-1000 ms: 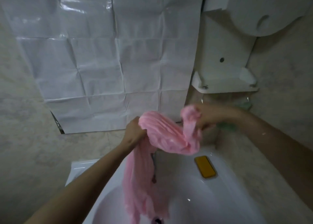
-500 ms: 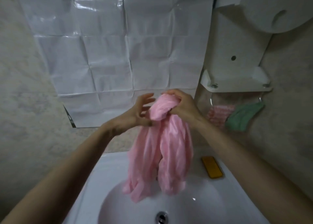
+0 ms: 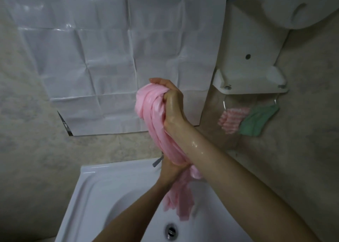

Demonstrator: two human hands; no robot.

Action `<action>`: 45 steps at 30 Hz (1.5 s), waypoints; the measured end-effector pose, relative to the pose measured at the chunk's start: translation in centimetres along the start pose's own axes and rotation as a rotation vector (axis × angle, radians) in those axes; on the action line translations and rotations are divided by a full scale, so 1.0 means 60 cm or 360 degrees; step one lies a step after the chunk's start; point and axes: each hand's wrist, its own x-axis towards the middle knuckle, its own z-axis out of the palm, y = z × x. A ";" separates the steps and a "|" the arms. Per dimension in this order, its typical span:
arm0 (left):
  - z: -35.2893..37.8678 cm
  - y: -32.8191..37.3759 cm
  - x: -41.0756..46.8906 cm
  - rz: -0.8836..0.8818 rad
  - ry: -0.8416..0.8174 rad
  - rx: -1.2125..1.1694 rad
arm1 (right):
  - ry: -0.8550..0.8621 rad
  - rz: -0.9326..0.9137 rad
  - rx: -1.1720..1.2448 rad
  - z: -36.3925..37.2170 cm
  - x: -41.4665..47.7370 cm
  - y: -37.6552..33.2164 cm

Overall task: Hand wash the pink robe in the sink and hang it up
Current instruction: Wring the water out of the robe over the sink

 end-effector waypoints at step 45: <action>-0.123 0.100 -0.014 0.0298 -0.0611 0.0143 | -0.0152 0.0120 -0.0122 -0.167 -0.017 0.080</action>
